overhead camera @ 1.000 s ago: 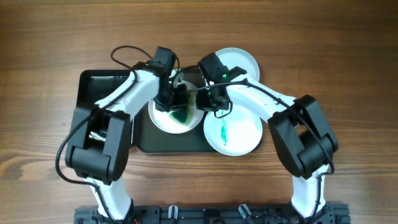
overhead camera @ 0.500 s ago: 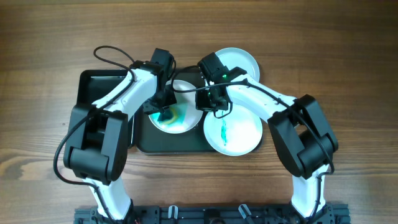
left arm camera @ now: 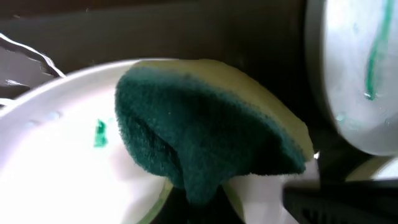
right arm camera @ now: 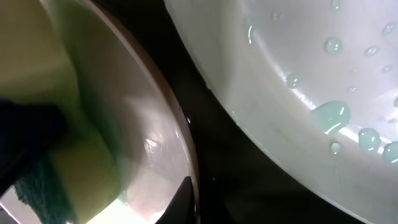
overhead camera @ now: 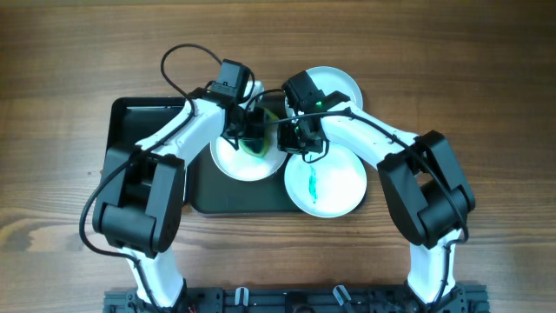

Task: Clean dirty plates on tray and stack at the side
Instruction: 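Scrub the left plate with the sponge while right gripper holds its rim, then lift the scrubbed plate with the right gripper and carry it right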

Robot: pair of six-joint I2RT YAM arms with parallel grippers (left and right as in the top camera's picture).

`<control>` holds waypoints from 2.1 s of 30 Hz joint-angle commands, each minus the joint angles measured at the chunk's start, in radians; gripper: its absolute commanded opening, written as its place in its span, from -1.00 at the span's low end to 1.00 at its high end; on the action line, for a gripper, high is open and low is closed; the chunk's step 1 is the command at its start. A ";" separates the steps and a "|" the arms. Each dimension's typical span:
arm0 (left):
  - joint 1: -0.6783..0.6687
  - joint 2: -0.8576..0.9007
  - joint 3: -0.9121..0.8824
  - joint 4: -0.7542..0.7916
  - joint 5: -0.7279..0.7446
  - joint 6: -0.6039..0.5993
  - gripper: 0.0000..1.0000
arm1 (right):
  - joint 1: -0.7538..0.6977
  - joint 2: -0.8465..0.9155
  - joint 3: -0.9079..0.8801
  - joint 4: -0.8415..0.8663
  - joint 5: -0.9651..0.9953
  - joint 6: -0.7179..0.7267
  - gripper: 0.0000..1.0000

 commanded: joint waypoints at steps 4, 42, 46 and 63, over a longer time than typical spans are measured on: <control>0.000 0.018 -0.006 -0.039 -0.443 -0.175 -0.92 | 0.005 0.027 -0.032 -0.003 0.029 -0.007 -0.91; 0.032 -0.052 0.260 -0.611 -0.566 -0.386 -0.92 | 0.004 0.027 -0.032 -0.002 0.029 -0.014 -0.91; 0.100 -0.101 0.359 -0.697 -0.474 -0.319 -0.92 | 0.005 0.016 -0.015 -0.011 0.018 -0.061 -0.91; 0.467 -0.157 0.391 -0.708 -0.205 -0.194 -0.92 | 0.272 -0.249 0.106 -0.142 0.843 -0.172 -0.91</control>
